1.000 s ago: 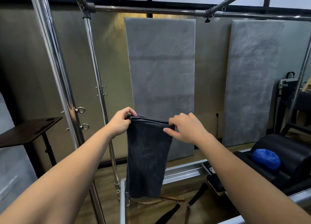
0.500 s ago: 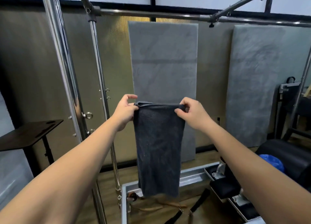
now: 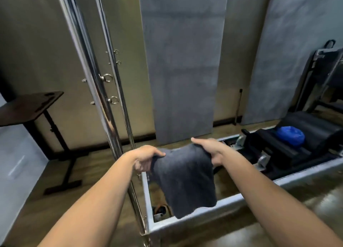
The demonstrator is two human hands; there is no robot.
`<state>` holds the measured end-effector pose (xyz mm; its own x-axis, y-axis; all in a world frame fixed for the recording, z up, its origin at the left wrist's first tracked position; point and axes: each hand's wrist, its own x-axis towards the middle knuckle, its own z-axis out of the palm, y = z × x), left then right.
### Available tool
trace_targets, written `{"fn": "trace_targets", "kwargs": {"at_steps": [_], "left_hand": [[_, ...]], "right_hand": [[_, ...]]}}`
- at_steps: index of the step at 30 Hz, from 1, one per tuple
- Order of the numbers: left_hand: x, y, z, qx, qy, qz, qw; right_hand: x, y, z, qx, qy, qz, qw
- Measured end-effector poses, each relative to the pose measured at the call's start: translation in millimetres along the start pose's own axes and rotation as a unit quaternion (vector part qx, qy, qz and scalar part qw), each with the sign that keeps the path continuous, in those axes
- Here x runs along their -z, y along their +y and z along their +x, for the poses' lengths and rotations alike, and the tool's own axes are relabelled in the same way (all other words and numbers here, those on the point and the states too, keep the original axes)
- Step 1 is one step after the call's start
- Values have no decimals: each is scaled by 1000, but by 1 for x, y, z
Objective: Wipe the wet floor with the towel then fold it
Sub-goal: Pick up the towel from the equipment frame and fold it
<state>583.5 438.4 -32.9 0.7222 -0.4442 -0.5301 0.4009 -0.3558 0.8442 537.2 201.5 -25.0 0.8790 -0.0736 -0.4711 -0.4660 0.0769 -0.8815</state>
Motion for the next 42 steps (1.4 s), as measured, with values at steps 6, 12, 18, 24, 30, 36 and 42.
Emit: {"fn": "trace_targets", "kwargs": {"at_steps": [6,12,18,24,30,36,42], "left_hand": [[37,80,-44,-165,-33,-68,983],[16,17,-33,-106,120,-7,987],[22,24,-50,-135,119,-47,983],[41,80,-99,-294,65,-137,944],[25,79,-110,-258,126,-41,957],[26,86,-125,-300,148,28,942],[20,93,-134,-325,222,277,877]], "right_hand": [[8,-63,-26,143,-128,130,973],[-20,11,-22,42,87,33,995],[-29,-18,-38,151,134,-23,979],[-26,-85,-79,342,153,70,925],[-25,-72,-85,362,169,-68,914],[-19,-82,-105,355,89,-144,919],[-20,-94,-127,419,176,-425,783]]}}
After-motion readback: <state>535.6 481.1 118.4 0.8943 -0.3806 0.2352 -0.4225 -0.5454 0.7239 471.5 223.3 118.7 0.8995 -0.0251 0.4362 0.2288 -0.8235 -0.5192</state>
